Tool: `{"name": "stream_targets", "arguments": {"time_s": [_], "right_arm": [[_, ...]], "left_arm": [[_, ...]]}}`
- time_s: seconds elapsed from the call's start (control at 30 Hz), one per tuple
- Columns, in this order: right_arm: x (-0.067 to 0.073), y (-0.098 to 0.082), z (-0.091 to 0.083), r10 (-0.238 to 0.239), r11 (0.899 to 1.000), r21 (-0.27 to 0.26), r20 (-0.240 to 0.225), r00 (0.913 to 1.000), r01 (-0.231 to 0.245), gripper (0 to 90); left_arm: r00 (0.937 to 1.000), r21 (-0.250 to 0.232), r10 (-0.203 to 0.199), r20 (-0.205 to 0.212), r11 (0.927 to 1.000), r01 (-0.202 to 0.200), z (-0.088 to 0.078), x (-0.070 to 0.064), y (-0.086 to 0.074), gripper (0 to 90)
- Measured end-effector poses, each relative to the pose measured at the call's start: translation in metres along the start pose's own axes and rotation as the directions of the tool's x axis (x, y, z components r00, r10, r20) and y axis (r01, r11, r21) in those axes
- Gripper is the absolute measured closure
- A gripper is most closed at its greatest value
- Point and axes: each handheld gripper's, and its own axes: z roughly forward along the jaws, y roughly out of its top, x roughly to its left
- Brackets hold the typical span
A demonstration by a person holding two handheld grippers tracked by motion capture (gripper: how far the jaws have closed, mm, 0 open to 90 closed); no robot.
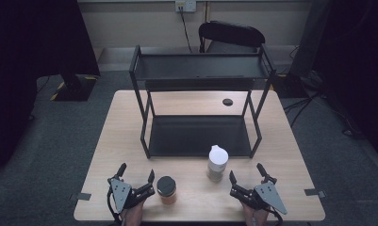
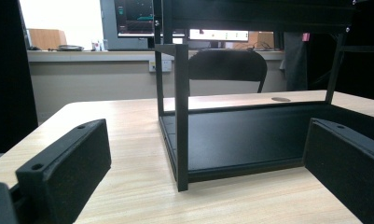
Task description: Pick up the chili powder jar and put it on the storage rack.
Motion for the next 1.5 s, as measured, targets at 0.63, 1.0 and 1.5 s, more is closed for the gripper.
{"name": "stream_targets", "arguments": {"time_s": [0.63,1.0,1.5], "right_arm": [[-0.001,0.000,0.000,0.000,1.000,0.000,-0.003,1.0000,0.000,0.6],[-0.001,0.000,0.000,0.001,1.000,-0.001,-0.006,1.0000,-0.001,0.5],[0.000,0.000,0.000,0.001,1.000,0.000,-0.001,1.0000,-0.001,0.6]], "left_arm": [[1.0000,0.001,0.000,0.001,1.0000,0.000,0.001,0.000,0.000,0.1],[0.9987,0.015,-0.043,0.026,0.9990,0.043,-0.001,0.005,0.005,0.0],[0.9934,-0.005,-0.086,0.075,0.9962,0.087,-0.013,0.012,0.029,0.1]]}}
